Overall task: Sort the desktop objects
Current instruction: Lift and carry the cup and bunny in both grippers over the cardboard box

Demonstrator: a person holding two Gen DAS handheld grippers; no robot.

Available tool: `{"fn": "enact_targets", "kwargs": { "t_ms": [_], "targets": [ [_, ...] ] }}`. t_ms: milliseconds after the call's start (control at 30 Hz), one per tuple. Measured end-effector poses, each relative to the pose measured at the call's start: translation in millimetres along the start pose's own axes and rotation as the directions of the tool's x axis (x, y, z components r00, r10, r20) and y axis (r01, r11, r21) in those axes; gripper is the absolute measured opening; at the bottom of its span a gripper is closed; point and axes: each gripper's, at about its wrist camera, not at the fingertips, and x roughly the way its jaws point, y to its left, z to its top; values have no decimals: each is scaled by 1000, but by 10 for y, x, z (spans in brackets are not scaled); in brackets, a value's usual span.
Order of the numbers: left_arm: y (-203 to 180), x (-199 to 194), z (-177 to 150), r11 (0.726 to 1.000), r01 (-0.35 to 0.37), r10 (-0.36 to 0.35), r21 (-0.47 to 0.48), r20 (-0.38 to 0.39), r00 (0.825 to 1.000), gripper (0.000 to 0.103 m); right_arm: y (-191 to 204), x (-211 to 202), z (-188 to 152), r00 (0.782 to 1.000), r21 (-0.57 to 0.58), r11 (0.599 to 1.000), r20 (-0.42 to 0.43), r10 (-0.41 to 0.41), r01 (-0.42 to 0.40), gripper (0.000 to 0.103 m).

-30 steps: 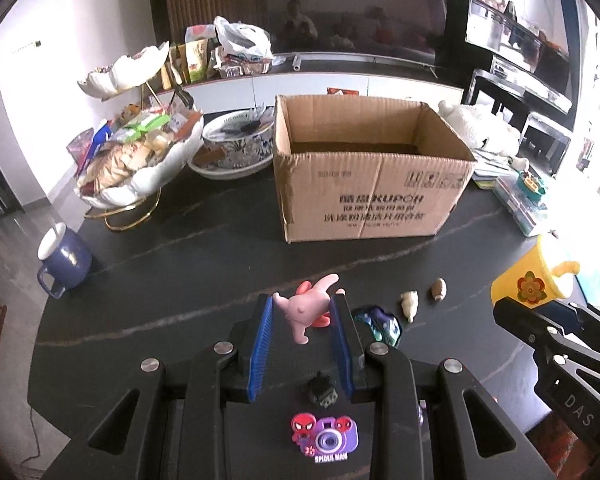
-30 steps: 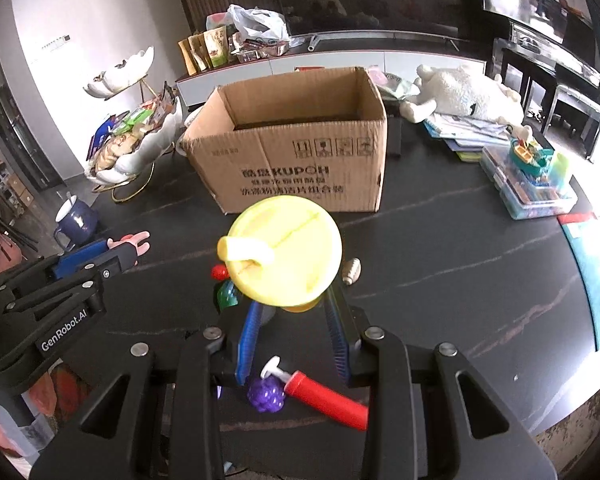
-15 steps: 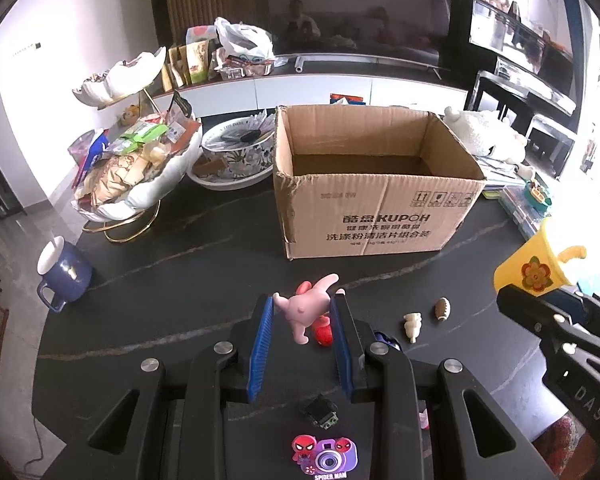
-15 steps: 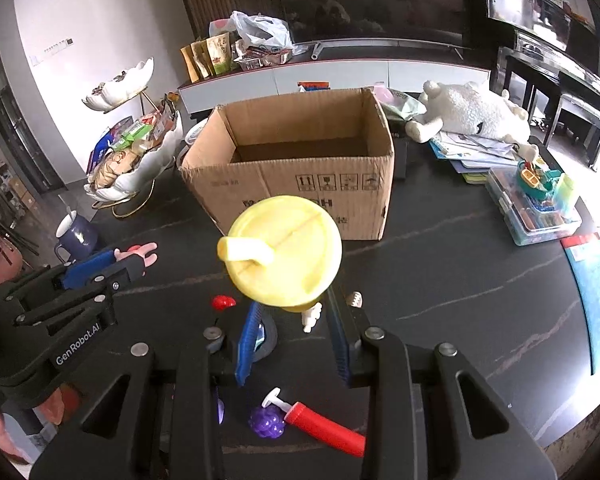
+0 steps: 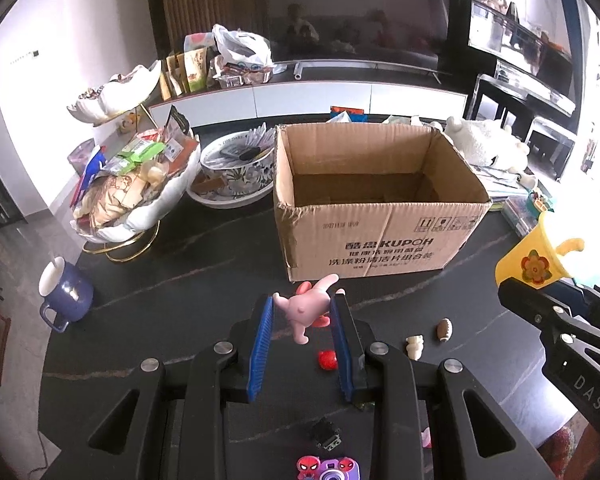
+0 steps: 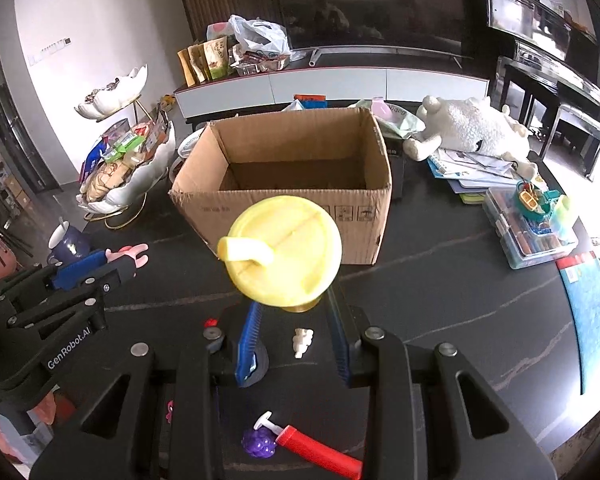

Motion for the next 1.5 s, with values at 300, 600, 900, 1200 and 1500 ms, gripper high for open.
{"fn": "enact_targets", "kwargs": {
  "t_ms": [300,600,900,1200,1500],
  "targets": [
    [-15,120,177,1000,11,-11,2,-9,1000,27,1,62,150,1000,-11,1000,2,-13,13,29],
    [-38,235,367,1000,18,-18,6,-11,1000,27,-6,197,313,1000,-6,1000,-4,-20,20,29],
    [-38,368,562,1000,22,-21,10,-13,1000,27,-56,338,509,999,-9,999,-9,-39,39,29],
    [-93,510,736,999,33,-33,13,-13,999,27,-115,417,651,999,-5,999,-6,-53,53,29],
    [-93,683,935,1000,27,-27,-3,-20,999,27,-185,556,812,999,1,999,-10,-51,51,29]
  ]
}}
